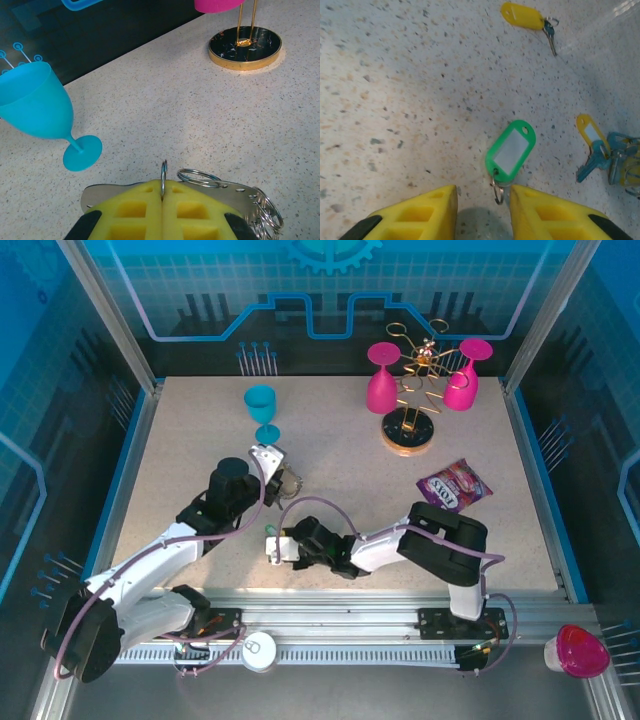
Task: Put the keys on the keyring
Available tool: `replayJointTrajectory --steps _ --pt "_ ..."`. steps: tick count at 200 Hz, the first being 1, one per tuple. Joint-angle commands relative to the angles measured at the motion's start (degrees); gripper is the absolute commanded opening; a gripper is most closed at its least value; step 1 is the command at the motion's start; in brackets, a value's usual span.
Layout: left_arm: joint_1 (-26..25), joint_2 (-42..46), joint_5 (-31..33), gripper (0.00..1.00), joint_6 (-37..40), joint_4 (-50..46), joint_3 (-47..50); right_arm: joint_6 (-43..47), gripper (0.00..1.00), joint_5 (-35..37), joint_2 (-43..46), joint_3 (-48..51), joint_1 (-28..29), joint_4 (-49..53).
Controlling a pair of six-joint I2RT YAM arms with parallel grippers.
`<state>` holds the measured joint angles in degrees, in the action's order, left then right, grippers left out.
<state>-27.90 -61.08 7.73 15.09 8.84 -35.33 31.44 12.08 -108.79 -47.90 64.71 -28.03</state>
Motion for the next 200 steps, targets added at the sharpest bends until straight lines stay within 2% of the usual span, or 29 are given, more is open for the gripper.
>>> replayJointTrajectory --steps 1,56,92,133,148,175,200 --pt "0.4 0.0 -0.3 0.0 -0.5 1.7 -2.1 -0.6 0.32 -2.6 -1.2 -2.2 -1.3 7.1" --pt "0.4 0.1 -0.5 0.0 -0.7 2.0 -2.0 0.9 0.3 -2.6 -3.0 -6.9 -1.7 12.2" --pt "0.4 0.3 -0.7 0.0 -0.4 1.9 -1.9 1.4 0.22 -1.0 -4.3 -8.7 -1.8 14.9" --pt "0.4 0.6 -0.9 0.0 -0.3 1.5 -2.0 1.8 0.07 0.6 -4.2 -9.0 -1.7 15.8" --pt "0.4 0.8 -1.3 0.0 -0.3 1.1 -2.1 1.7 0.0 0.2 -2.6 -7.8 -1.8 14.7" --pt "0.5 1.2 -1.9 0.0 0.5 -0.5 -2.6 -1.5 0.0 -3.4 3.9 -2.9 -1.6 13.0" --pt "0.4 1.2 -3.9 0.0 1.6 -1.5 -2.9 -13.0 0.0 -7.1 12.2 3.8 -0.9 18.0"
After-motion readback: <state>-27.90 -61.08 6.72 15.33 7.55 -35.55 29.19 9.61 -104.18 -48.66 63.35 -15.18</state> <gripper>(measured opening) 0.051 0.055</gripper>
